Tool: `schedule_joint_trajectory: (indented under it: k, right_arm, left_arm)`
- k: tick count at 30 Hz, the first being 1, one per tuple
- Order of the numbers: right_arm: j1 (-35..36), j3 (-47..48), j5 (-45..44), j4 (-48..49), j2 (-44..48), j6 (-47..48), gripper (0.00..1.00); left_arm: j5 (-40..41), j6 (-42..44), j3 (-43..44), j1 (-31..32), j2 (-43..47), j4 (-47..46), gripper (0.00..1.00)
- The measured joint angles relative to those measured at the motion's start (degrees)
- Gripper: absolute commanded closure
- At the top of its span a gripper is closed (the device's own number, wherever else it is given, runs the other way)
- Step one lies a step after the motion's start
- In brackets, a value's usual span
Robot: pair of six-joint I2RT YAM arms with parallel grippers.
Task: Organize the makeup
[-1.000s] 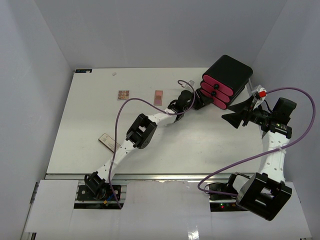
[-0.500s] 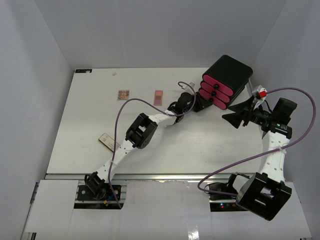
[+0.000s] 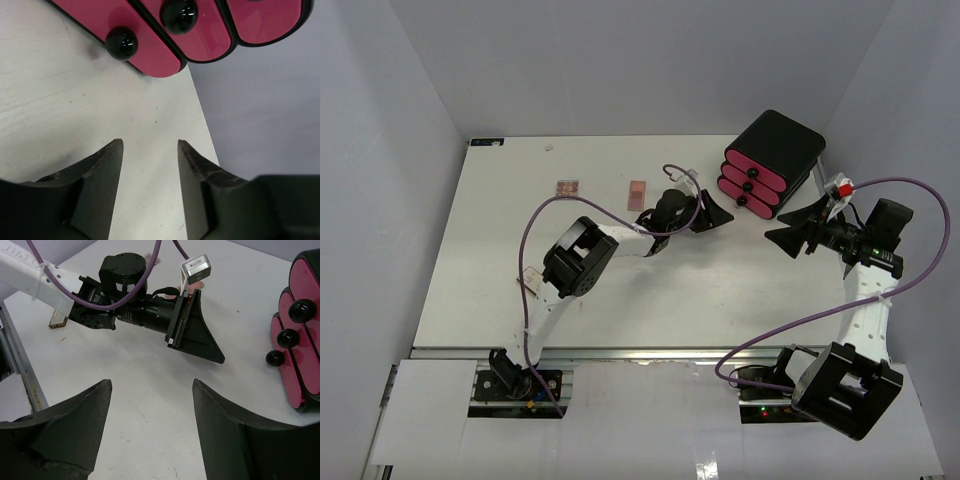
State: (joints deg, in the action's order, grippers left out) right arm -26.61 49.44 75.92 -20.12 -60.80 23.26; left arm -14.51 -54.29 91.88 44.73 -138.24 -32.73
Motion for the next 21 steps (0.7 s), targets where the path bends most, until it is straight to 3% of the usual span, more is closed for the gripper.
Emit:
schedule_joint_trajectory:
  k: [4, 13, 21]
  right_arm:
    - [0.00, -0.59, -0.41, 0.61, -0.13, -0.31, 0.28]
    - [-0.02, -0.60, -0.81, 1.04, -0.46, -0.38, 0.28]
    - [-0.01, -0.60, -0.78, 1.12, -0.59, -0.55, 0.28]
  left_arm:
    - [-1.64, -0.85, 4.09, -0.30, -1.88, -0.24, 0.34]
    - [-2.52, -3.80, 22.57, -0.84, -14.41, 2.80, 0.34]
    - [-1.07, -5.88, 29.10, -0.90, -19.09, 6.10, 0.33]
